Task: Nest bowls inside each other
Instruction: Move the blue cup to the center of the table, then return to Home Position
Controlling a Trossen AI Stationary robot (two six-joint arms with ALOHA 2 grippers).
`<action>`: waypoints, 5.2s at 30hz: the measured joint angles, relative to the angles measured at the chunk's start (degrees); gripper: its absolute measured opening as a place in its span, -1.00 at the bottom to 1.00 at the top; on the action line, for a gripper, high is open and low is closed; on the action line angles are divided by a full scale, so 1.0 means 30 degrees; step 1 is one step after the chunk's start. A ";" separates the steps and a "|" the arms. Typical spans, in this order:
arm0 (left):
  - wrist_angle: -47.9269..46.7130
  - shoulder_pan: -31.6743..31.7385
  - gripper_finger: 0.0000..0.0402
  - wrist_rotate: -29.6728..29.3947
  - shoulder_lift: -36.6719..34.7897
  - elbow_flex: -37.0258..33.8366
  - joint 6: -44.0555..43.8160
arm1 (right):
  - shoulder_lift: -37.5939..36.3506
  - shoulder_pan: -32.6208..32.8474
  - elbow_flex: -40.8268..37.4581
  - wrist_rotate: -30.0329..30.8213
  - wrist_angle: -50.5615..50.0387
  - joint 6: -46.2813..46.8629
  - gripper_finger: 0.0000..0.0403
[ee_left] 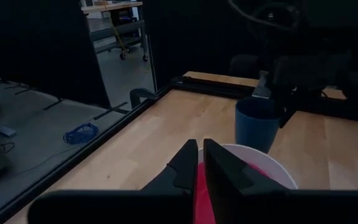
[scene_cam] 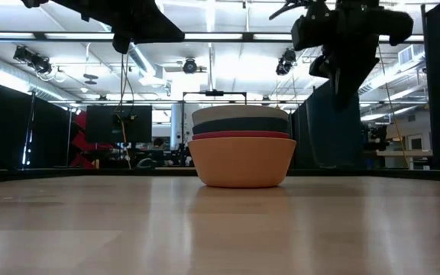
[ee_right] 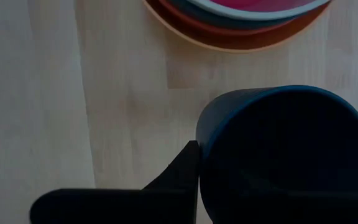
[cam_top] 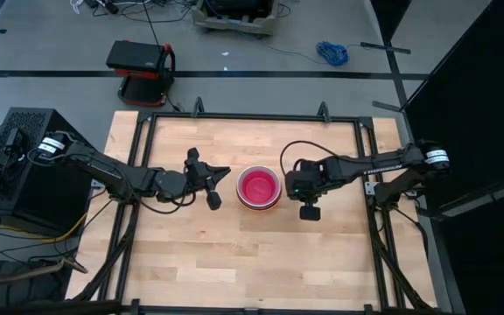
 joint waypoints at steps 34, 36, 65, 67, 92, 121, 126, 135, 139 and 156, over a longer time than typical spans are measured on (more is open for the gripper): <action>-0.0423 0.0000 -0.92 0.0058 -0.0007 -0.0007 -0.0291 | 0.0391 -0.0474 -0.1435 -0.1575 0.2442 0.0704 -1.00; -0.0437 0.0000 -0.92 0.0058 -0.0007 0.0000 -0.0291 | 0.0391 -0.0481 -0.1440 -0.1605 0.2475 0.0682 -1.00; -0.0517 0.0000 -0.89 0.0056 -0.0007 0.0000 -0.0306 | 0.0391 -0.0488 -0.1435 -0.2049 0.3037 0.1134 -0.59; -0.0517 -0.0005 -0.88 0.0058 -0.0005 0.0000 -0.0304 | 0.0383 -0.0488 -0.1389 -0.2049 0.3024 0.1137 -0.53; -0.0427 0.0000 -0.97 0.4176 -0.2843 -0.0007 0.2610 | -0.8197 -0.0523 -0.1910 0.5977 0.5288 -0.0717 -0.78; -0.8267 0.0357 -1.00 0.8015 -1.6693 -0.2286 0.8393 | -2.5007 -0.0716 -1.2673 -0.1575 1.6947 -0.6470 -1.00; -0.8209 0.0379 -1.00 0.8072 -2.0118 -0.4263 0.7996 | -2.6080 -0.1037 -1.3286 -0.1565 1.6841 -0.6313 -1.00; -0.7252 0.0384 -1.00 0.8357 -2.1986 -0.6435 0.7451 | -2.6616 -0.1410 -1.5497 -0.1631 1.8086 -0.4909 -1.00; -0.6795 0.0387 -1.00 0.8577 -2.1978 -0.6930 0.7348 | -2.6735 -0.1555 -1.6483 -0.1691 1.9052 -0.4437 -1.00; -0.1587 0.0393 -1.00 0.9646 -2.1959 -1.1096 0.6912 | -2.6909 -0.1785 -1.8600 -0.2567 2.1240 -0.3324 -1.00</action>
